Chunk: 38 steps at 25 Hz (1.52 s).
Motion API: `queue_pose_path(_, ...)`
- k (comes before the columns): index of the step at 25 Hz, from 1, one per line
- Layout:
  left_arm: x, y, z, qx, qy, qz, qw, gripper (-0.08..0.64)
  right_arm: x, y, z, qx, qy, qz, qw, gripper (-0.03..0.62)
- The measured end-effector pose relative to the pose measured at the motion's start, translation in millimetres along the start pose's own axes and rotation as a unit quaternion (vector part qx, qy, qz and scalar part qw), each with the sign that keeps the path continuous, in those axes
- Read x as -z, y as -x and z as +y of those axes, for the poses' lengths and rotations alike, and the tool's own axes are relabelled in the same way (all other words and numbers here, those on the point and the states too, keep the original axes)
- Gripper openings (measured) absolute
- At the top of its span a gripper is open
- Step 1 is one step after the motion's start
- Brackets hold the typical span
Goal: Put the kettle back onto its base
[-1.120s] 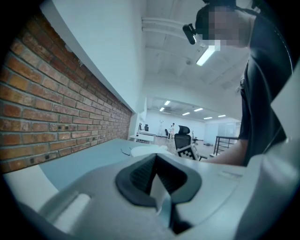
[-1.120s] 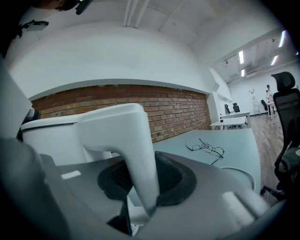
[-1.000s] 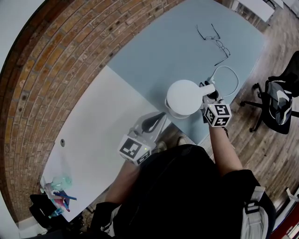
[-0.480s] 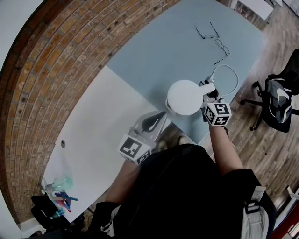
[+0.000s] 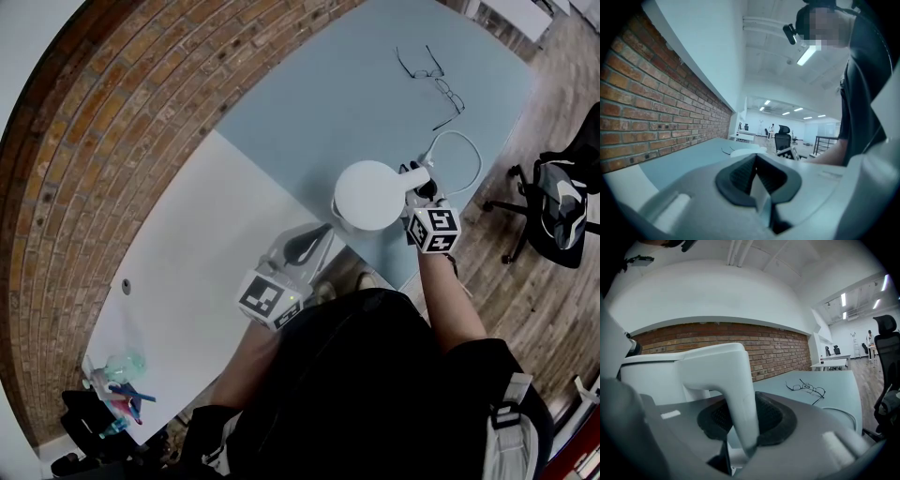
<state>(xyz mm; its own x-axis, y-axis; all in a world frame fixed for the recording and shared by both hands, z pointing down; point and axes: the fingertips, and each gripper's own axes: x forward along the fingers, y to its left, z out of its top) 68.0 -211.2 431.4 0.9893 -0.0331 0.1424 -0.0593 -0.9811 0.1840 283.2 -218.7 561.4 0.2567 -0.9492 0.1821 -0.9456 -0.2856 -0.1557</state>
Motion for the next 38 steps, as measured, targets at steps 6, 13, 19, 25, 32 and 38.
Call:
queue_pose_path(6, -1, -1, 0, 0.005, 0.001, -0.002, 1.0000, 0.003, -3, -2, 0, -0.013, -0.040, -0.008, 0.999, 0.134)
queue_pose_path(13, -1, -1, -2, 0.010, 0.002, -0.005, 0.9999, 0.003, 3, 2, 0, -0.020, 0.000, 0.016, 1.000, 0.195)
queue_pose_path(19, -3, -5, -6, 0.022, 0.005, -0.014, 0.9996, 0.003, 7, 26, 7, -0.036, 0.036, 0.034, 0.998, 0.195)
queue_pose_path(25, -5, -12, -7, 0.040, 0.010, -0.020, 0.9989, 0.003, 0, 64, 17, -0.044, 0.034, 0.035, 0.998, 0.192)
queue_pose_path(32, -13, -16, -10, 0.056, 0.017, -0.034, 0.9977, 0.003, -41, 104, 50, -0.108, 0.076, -0.007, 0.991, 0.044)
queue_pose_path(38, -17, -17, -16, 0.065, 0.016, -0.039, 0.9970, 0.003, -86, 120, 86, -0.157, 0.079, -0.037, 0.984, 0.005)
